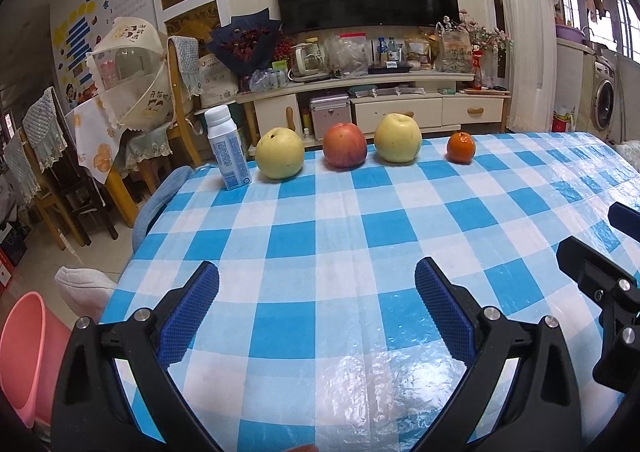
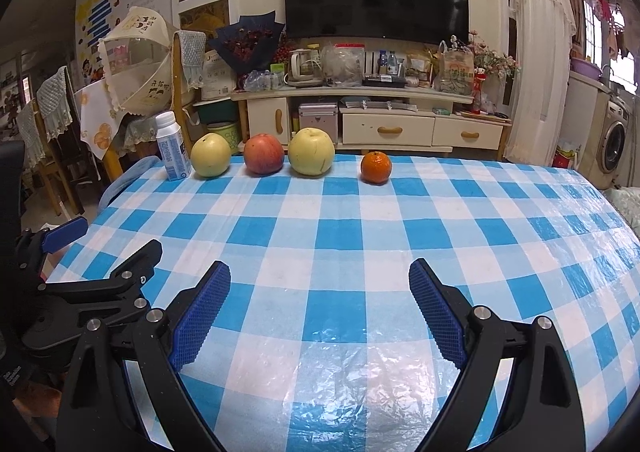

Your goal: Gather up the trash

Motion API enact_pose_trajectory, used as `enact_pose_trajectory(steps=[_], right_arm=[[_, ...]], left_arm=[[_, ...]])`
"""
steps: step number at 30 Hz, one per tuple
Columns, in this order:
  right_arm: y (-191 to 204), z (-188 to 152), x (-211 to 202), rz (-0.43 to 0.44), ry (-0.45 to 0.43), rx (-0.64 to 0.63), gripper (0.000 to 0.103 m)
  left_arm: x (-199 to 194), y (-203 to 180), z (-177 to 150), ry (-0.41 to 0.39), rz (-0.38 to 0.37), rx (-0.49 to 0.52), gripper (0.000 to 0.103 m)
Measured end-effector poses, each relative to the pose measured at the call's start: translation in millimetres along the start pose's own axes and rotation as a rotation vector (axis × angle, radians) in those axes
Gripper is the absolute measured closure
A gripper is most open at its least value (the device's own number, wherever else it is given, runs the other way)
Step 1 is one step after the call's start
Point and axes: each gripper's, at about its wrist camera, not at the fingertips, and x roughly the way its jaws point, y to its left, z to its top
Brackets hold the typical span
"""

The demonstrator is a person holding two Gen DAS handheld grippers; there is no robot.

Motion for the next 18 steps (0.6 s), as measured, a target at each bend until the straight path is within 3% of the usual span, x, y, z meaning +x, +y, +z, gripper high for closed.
enact_pose_trajectory(steps=[7, 12, 18], right_arm=[[-0.5, -0.3, 4.7, 0.008, 0.017, 0.003, 0.013], [-9.2, -2.2, 16.2, -0.012, 0.050, 0.030, 0.013], [-23.9, -7.3, 55.2, -0.097, 0.168, 0.069, 0.009]], left_arm=[[7.9, -0.5, -1.0, 0.018, -0.030, -0.037, 0.004], [26.0, -7.2, -3.0, 0.080, -0.014, -0.051, 0.004], [53.8, -14.6, -8.3, 0.175, -0.013, -0.086, 0.004]])
